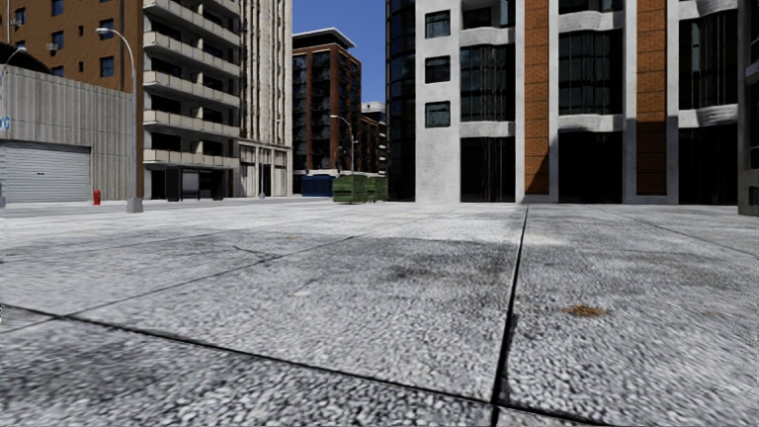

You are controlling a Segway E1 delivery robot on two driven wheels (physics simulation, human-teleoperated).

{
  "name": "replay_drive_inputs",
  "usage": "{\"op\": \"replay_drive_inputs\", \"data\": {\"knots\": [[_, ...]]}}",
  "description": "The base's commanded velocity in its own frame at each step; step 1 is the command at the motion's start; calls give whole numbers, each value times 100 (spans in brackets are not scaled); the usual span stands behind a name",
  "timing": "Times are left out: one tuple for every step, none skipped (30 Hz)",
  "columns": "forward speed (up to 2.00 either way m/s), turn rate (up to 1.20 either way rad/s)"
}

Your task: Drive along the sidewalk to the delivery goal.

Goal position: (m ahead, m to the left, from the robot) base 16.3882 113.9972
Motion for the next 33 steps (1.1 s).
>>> {"op": "replay_drive_inputs", "data": {"knots": [[50, 28], [50, 29], [50, 29], [50, 29], [50, 29], [50, 29], [50, 29], [50, 29], [50, 29], [50, 29], [53, 29], [55, 29], [55, 29], [56, 29], [56, 30], [56, 30], [56, 30], [56, 31], [56, 32], [57, 33], [57, 34], [57, 35], [57, 36], [57, 36], [57, 37], [59, 37], [66, 37], [71, 38], [72, 39], [73, 39], [73, 39], [73, 39], [74, 40]]}}
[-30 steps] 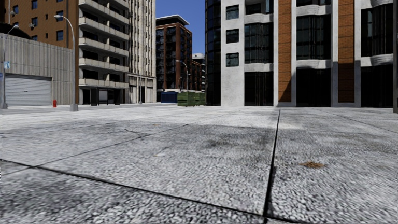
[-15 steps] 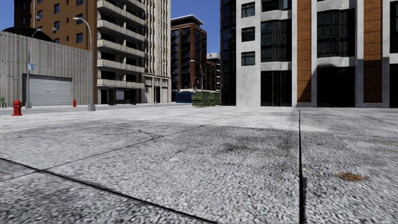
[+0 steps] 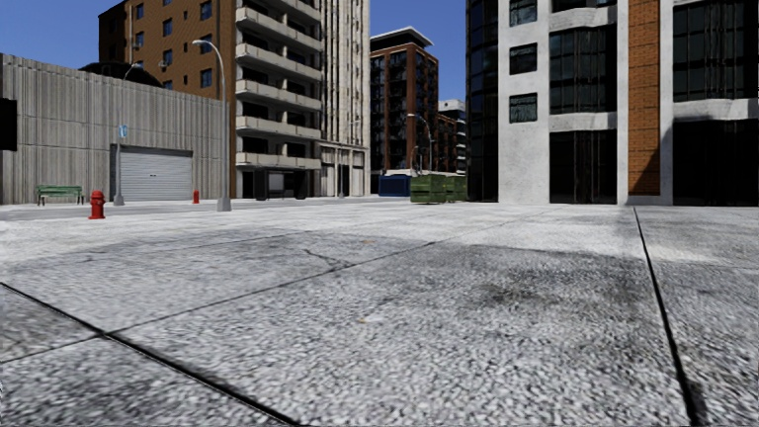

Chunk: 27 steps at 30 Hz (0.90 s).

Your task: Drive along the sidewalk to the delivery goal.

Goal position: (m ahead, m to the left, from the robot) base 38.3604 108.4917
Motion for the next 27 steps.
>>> {"op": "replay_drive_inputs", "data": {"knots": [[74, 40], [75, 41], [77, 42], [79, 42], [85, 43], [89, 44], [90, 45], [90, 45], [90, 46], [90, 46], [90, 47], [90, 48], [90, 49], [90, 49], [90, 49], [90, 50], [90, 51], [90, 52], [91, 52], [91, 52], [91, 52], [91, 52], [91, 52], [91, 53], [91, 53], [91, 53], [91, 53]]}}
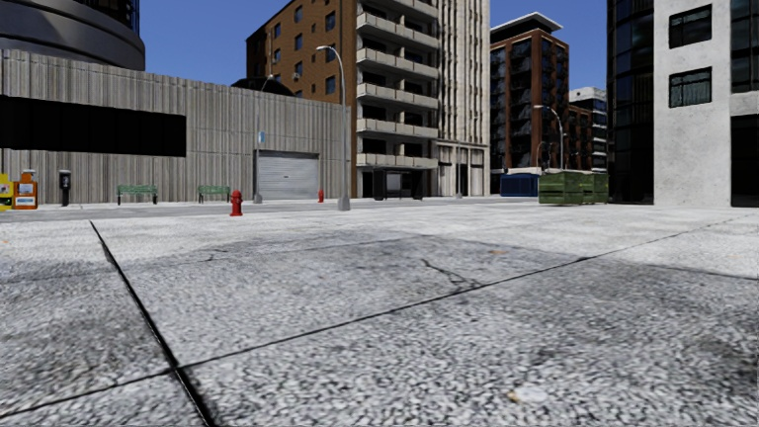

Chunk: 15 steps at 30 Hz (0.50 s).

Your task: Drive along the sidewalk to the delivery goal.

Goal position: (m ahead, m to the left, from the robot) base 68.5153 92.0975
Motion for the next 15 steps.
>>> {"op": "replay_drive_inputs", "data": {"knots": [[91, 53], [92, 53], [95, 54], [97, 54], [97, 54], [102, 55], [106, 55], [108, 55], [110, 55], [112, 55], [115, 55], [117, 55], [118, 55], [120, 55], [120, 55]]}}
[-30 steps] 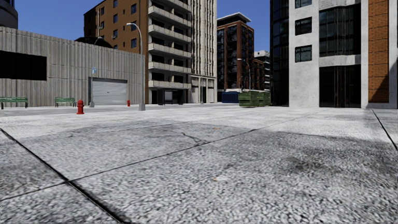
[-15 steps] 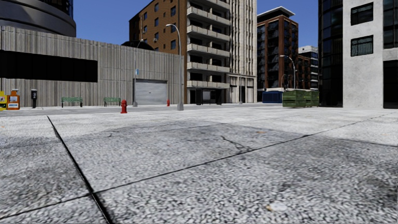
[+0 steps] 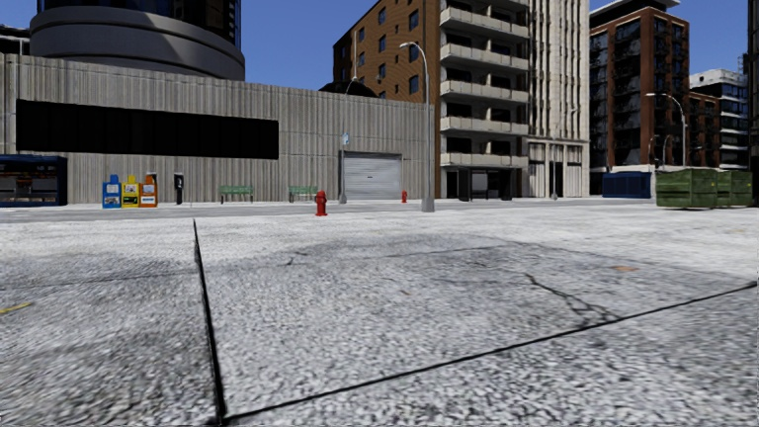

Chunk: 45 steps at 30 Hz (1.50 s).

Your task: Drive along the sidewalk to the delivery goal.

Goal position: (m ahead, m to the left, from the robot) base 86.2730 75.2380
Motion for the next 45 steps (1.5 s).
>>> {"op": "replay_drive_inputs", "data": {"knots": [[121, 55], [122, 55], [123, 55], [123, 56], [124, 56], [124, 56], [125, 56], [126, 56], [127, 56], [128, 56], [129, 56], [132, 57], [134, 57], [134, 57], [135, 58], [136, 58], [137, 58], [137, 58], [137, 59], [137, 59], [137, 60], [137, 61], [137, 61], [137, 61], [137, 62], [137, 62], [139, 62], [142, 62], [144, 62], [146, 62], [146, 62], [147, 62], [152, 63], [155, 63], [155, 63], [155, 63], [155, 63], [155, 63], [155, 63], [155, 63], [155, 63], [155, 63], [156, 63], [165, 63], [172, 63]]}}
